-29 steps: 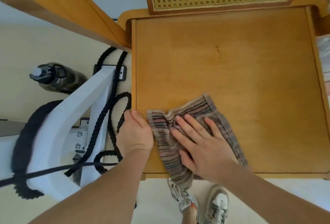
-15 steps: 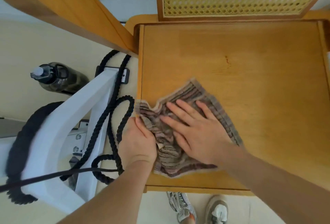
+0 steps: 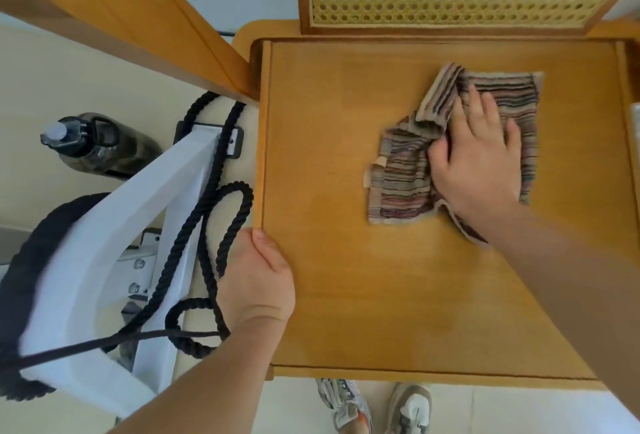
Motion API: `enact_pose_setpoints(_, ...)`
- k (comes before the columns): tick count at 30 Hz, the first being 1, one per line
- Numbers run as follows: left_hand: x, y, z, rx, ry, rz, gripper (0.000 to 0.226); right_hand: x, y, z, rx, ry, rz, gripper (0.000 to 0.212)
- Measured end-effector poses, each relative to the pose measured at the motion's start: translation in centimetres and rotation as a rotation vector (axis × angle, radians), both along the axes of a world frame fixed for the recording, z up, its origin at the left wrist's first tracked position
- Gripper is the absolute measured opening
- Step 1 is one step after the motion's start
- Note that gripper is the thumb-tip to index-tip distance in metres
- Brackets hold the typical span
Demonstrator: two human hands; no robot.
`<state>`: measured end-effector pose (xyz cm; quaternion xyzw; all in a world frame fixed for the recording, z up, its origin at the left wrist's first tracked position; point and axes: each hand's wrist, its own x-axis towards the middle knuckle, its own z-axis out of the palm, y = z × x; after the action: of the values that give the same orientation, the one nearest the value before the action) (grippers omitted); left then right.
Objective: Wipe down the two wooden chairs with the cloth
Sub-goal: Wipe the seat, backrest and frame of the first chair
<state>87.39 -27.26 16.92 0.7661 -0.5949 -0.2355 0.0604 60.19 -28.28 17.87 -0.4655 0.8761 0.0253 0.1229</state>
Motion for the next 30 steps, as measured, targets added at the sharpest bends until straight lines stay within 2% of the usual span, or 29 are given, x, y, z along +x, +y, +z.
enact_pose_setpoints(2, 0.2, 0.1, 0.0, -0.001, -0.003, -0.004, 0.034, 3.9, -2.2, 0.2, -0.006, -0.025, -0.088, 0.063)
enact_pose_setpoints(3, 0.2, 0.2, -0.1, 0.001, 0.003, -0.006, 0.035, 6.5, -3.4, 0.1, -0.022, -0.057, -0.022, 0.061)
enact_pose_setpoints(6, -0.2, 0.2, 0.1, -0.001, 0.007, 0.008, 0.036, 12.8, -5.2, -0.3, -0.088, -0.156, 0.391, 0.057)
enact_pose_setpoints(9, -0.4, 0.1, 0.2, -0.016, -0.005, 0.007, 0.036, 9.1, -5.1, -0.6, -0.092, -0.14, 0.59, 0.055)
enact_pose_setpoints(10, -0.3, 0.1, 0.2, -0.014, -0.005, 0.0, 0.036, 6.6, -4.4, -0.8, -0.093, -0.109, 0.562, 0.056)
enact_pose_setpoints(12, -0.1, 0.0, 0.0, -0.001, 0.001, -0.018, 0.036, 1.7, -2.9, -0.7, -0.074, -0.054, 0.343, 0.058)
enact_pose_setpoints(15, -0.1, -0.1, -0.1, 0.017, 0.001, -0.012, 0.033, -0.9, -1.8, -0.4, -0.031, -0.002, 0.108, 0.059)
enact_pose_setpoints(21, -0.1, -1.3, 1.1, 0.032, 0.121, -0.087, 0.03, -0.1, -1.9, -0.2, -0.042, 0.008, 0.107, 0.058)
enact_pose_setpoints(25, -2.5, -5.4, 1.2, 0.168, 0.149, 0.035, 0.04, -0.2, -1.9, -0.5, -0.05, 0.022, 0.12, 0.053)
enact_pose_setpoints(30, -3.0, -5.4, 0.2, 0.031, 0.104, 0.059, 0.047, -0.4, -1.9, -0.9, -0.095, 0.044, 0.193, 0.049)
